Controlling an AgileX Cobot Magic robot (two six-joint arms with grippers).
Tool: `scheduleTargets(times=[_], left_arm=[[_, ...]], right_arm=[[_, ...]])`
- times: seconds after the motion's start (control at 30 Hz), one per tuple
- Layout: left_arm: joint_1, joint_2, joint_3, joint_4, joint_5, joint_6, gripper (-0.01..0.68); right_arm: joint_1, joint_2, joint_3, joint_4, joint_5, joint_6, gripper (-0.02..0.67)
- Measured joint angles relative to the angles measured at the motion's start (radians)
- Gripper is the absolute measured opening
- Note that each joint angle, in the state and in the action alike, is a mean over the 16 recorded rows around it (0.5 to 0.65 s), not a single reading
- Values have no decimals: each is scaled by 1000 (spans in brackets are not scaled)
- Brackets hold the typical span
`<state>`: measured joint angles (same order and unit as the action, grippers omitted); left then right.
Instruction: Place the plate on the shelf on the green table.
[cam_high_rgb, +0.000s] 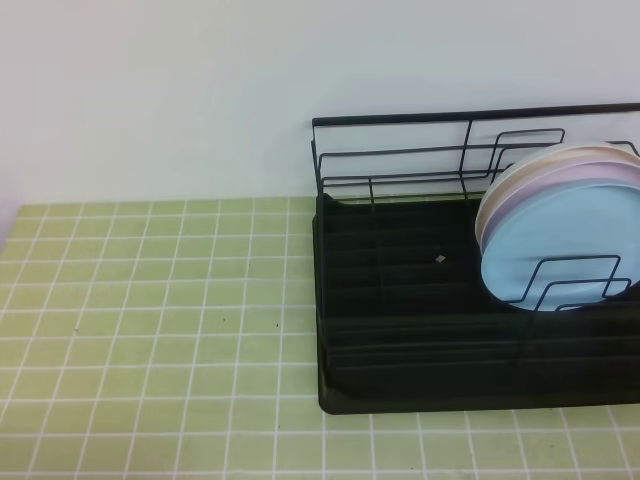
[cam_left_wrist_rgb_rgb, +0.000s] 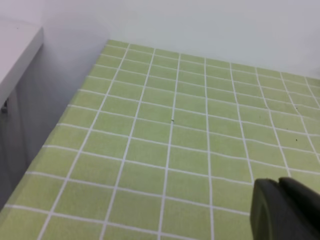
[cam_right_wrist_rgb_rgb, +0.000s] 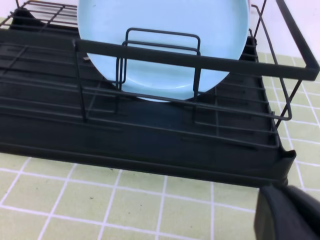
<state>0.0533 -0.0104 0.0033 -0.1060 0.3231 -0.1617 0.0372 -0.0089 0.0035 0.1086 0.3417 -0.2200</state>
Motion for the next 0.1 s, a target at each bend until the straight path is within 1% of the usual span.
scheduleTargets(times=[0.1], left_arm=[[0, 0, 0, 0, 0, 0, -3]], right_arm=[[0, -1, 1, 0, 0, 0, -2]])
